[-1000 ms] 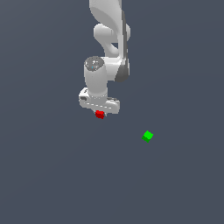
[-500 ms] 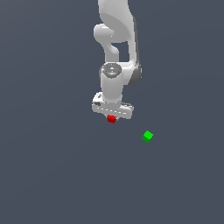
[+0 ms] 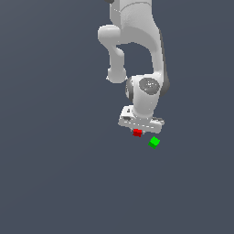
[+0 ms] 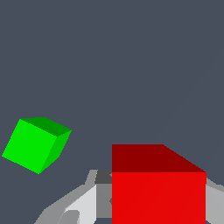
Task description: Stack the red cube on top of the green cube.
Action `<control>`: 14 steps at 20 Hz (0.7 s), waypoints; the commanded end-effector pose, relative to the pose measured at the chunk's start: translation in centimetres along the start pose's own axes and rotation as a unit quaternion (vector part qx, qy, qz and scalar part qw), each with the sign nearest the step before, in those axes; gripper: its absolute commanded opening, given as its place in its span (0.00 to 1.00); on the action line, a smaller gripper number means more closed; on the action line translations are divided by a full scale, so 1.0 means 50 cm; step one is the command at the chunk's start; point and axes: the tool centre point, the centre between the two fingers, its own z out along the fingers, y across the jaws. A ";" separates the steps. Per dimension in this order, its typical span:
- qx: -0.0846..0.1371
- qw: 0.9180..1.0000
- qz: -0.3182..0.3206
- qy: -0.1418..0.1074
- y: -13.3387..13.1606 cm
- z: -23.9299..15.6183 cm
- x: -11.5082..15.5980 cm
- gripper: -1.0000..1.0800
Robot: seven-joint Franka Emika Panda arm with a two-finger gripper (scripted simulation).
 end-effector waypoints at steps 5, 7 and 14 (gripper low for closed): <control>0.000 1.000 0.001 0.000 -0.117 0.024 0.012 0.00; 0.000 1.000 0.001 0.001 -0.140 0.029 0.015 0.00; 0.000 1.000 0.001 0.001 -0.187 0.039 0.022 0.00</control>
